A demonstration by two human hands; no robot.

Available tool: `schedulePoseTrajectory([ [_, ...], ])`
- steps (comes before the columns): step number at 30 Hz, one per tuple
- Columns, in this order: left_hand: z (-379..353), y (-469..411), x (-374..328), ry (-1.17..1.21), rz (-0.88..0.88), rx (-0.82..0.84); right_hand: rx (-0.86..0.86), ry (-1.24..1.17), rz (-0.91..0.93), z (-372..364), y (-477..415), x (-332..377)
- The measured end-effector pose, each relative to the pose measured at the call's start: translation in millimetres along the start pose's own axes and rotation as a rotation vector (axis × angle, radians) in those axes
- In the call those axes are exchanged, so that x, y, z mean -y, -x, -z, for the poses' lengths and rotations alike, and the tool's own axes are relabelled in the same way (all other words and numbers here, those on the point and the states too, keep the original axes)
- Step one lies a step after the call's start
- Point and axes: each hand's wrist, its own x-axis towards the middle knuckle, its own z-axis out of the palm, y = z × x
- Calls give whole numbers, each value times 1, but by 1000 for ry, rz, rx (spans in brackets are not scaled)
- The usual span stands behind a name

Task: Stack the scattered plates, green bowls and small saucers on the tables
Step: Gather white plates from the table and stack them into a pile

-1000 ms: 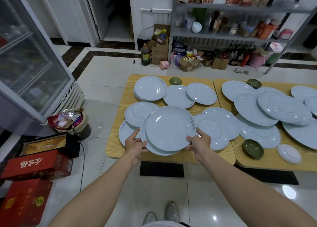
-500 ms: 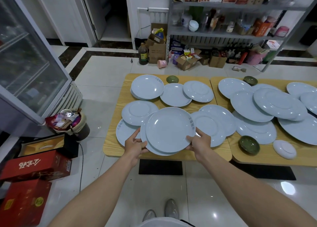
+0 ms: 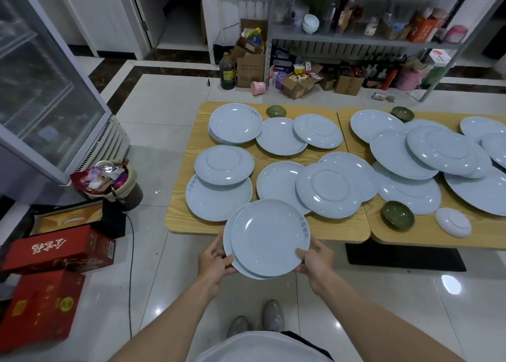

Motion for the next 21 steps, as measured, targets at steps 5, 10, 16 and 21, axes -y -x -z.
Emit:
schedulePoseTrajectory([
  [5,3,3,11,-6,26,-14,-2,23,-7,3,1,-10],
  [10,10,6,20,2,40,-20,32,3,-26,7,4,-17],
  [16,14,1,23,28,50,-41,32,47,-18,0,3,-18],
  [21,15,-2,20,39,48,-44,38,75,-4,-7,1,-15],
])
